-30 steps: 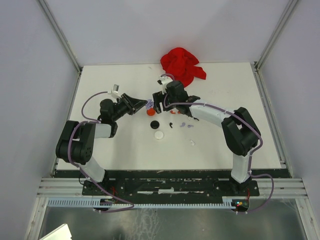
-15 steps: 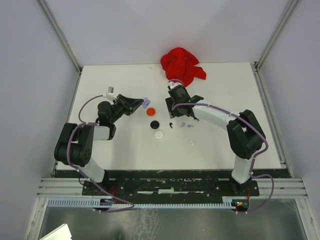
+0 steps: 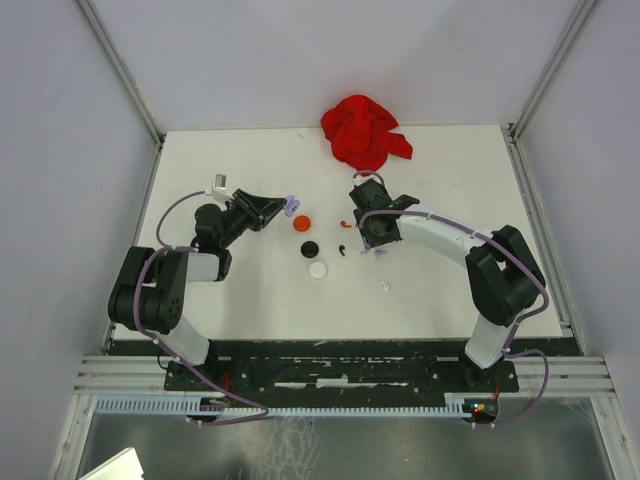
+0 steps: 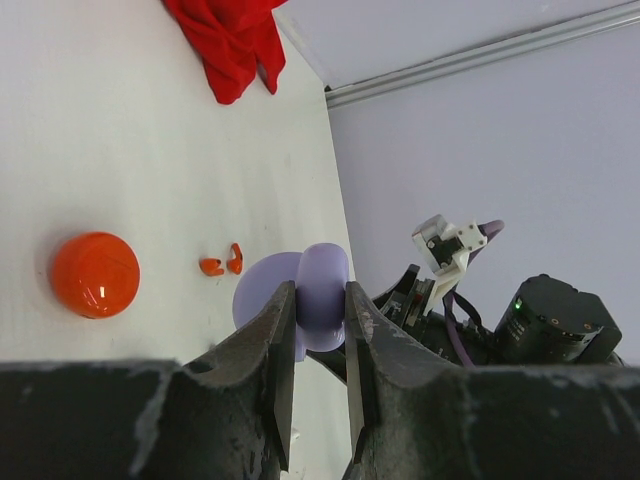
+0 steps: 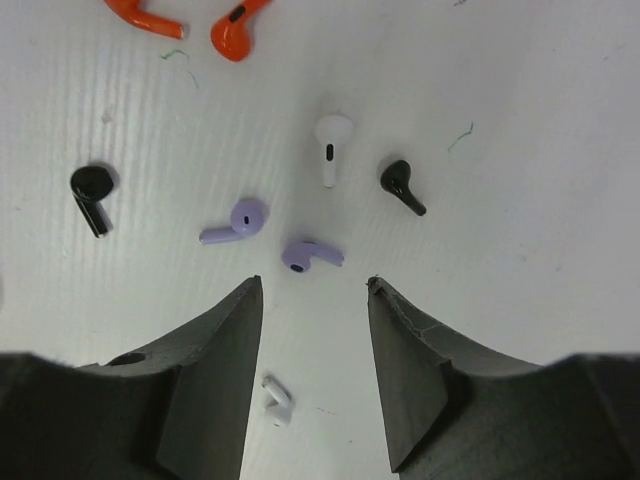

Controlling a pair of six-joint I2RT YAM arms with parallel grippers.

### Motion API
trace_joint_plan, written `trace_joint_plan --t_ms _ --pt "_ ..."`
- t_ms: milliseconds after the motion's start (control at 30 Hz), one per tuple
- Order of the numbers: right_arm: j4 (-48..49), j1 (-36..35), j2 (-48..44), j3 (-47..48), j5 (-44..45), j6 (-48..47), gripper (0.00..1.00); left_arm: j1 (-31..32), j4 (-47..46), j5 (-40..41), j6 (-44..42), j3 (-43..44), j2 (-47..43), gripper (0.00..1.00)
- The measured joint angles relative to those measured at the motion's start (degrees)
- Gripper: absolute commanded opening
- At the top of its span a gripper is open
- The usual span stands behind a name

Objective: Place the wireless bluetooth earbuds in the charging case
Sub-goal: Pick up the earbud from the center of the board.

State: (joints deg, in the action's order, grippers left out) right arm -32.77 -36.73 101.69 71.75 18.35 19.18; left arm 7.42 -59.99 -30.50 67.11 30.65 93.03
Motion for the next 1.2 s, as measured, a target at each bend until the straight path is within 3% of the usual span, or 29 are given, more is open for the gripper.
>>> trace_joint_plan --t_ms 500,1200 --pt "-4.37 0.04 -0.26 -0.39 -0.39 -9.68 0.47 0.00 -0.68 -0.02 0.17 -0.13 0.02 0.03" --pt "-4.61 0.04 6.27 3.15 -4.37 -14.05 0.42 0.00 -1.38 -0.02 0.17 -0.35 0.02 0.03"
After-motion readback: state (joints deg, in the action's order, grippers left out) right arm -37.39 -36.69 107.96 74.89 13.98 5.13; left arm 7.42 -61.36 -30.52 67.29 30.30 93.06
